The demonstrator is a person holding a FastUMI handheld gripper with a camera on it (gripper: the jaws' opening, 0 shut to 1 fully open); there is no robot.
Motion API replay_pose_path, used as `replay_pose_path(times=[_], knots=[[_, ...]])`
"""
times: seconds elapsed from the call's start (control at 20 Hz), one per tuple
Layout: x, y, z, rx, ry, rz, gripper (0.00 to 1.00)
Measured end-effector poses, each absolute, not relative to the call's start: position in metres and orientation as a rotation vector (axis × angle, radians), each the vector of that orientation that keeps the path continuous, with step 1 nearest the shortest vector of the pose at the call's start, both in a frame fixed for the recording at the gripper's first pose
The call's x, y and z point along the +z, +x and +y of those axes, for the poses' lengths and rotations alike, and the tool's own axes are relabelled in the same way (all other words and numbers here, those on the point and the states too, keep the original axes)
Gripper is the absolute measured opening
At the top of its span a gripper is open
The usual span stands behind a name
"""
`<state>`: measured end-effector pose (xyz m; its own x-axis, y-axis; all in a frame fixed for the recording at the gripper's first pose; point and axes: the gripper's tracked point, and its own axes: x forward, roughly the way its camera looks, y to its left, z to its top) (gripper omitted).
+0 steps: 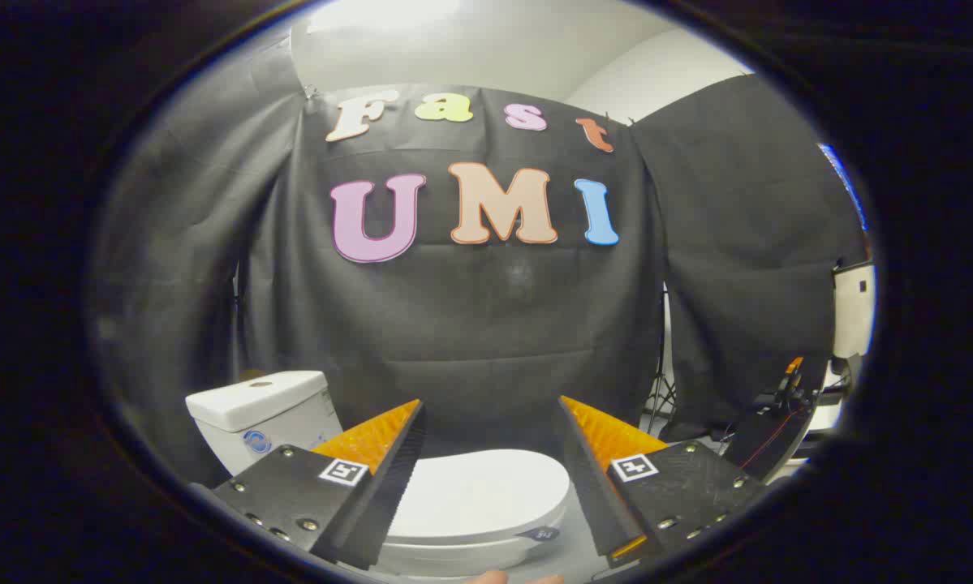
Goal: Open the toilet lid.
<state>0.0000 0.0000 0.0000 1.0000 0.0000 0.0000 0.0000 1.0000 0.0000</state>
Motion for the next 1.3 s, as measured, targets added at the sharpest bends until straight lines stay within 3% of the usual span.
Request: replay_pose_path(times=[1.3], knots=[[-0.061, 0.008, 0.002, 0.02, 0.03, 0.154, 0.93]])
